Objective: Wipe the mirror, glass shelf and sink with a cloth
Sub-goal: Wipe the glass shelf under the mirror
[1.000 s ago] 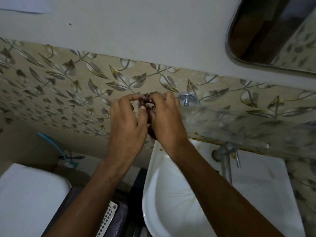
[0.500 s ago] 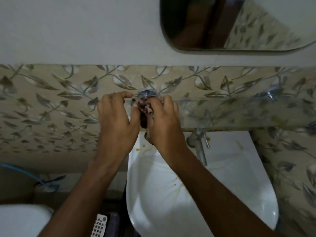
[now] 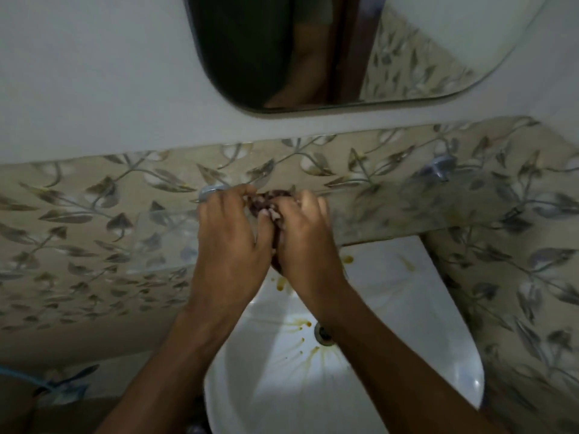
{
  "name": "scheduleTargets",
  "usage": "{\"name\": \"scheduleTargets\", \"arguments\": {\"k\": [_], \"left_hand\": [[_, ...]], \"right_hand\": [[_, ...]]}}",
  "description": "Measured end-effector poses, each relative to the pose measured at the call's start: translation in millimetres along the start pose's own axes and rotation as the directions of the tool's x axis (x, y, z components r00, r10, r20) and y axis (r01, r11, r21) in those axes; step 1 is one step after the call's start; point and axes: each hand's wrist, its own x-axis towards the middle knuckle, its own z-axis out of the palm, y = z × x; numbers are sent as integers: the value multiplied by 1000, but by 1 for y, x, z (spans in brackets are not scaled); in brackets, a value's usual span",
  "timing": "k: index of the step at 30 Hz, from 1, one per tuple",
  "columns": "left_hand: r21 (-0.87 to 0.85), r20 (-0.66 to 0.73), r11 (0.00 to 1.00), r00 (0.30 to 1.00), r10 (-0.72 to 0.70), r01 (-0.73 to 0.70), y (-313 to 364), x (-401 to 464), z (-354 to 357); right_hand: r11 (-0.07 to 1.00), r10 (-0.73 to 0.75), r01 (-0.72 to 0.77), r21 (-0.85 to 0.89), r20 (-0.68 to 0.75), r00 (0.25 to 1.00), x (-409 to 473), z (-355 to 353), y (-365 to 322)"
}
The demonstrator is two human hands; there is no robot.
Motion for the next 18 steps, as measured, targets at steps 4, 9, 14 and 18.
{"name": "scheduleTargets", "arguments": {"k": [4, 9, 14, 18], "left_hand": [[10, 2, 998, 998, 60, -60, 9, 5, 11], [-22, 45, 998, 998, 53, -52, 24, 6, 25], [-23, 75, 999, 997, 33, -32, 40, 14, 36], [-4, 74, 997, 994, 77, -77, 50, 18, 41]], "right_hand": [[994, 111, -111, -11, -40, 993, 13, -21, 35], [957, 268, -279, -77, -135, 954, 27, -39, 72], [996, 87, -87, -5, -60, 994, 11, -34, 55], [989, 141, -144, -27, -87, 986, 16, -52, 88]]}}
